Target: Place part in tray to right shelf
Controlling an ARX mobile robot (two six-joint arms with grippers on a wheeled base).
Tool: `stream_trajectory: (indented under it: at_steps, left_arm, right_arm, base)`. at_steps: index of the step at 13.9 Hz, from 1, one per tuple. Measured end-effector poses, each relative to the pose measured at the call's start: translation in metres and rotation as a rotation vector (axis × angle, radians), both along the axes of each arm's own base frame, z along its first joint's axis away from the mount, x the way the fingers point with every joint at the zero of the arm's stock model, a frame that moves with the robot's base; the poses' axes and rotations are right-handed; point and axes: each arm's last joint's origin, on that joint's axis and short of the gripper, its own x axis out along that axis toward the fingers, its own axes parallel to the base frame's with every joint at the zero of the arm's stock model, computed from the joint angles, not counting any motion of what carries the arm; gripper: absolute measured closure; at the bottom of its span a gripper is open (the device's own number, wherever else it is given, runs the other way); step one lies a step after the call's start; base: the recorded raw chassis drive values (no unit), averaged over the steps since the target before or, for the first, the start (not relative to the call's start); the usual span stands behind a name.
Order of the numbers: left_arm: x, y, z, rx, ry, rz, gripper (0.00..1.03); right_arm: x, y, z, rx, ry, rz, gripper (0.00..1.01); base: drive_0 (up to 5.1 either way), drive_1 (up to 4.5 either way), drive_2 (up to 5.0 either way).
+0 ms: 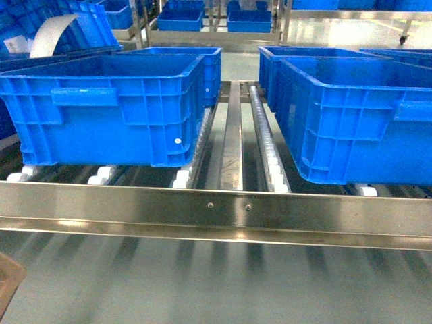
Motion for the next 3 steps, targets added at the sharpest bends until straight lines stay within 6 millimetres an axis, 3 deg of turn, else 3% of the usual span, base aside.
stream_trajectory:
  at_steps: [1,3]
  left_arm:
    - [0.0000,0.0000,0.0000,0.000,0.000,0.000,0.91]
    - [0.0000,0.0000,0.0000,0.000,0.000,0.000,0.91]
  right_arm:
    - [0.0000,0.0000,0.0000,0.000,0.000,0.000,0.27]
    - [0.0000,0.0000,0.0000,0.000,0.000,0.000,0.10]
  base:
    - [0.0,0.00,0.0]
    - [0.0,0.00,0.0]
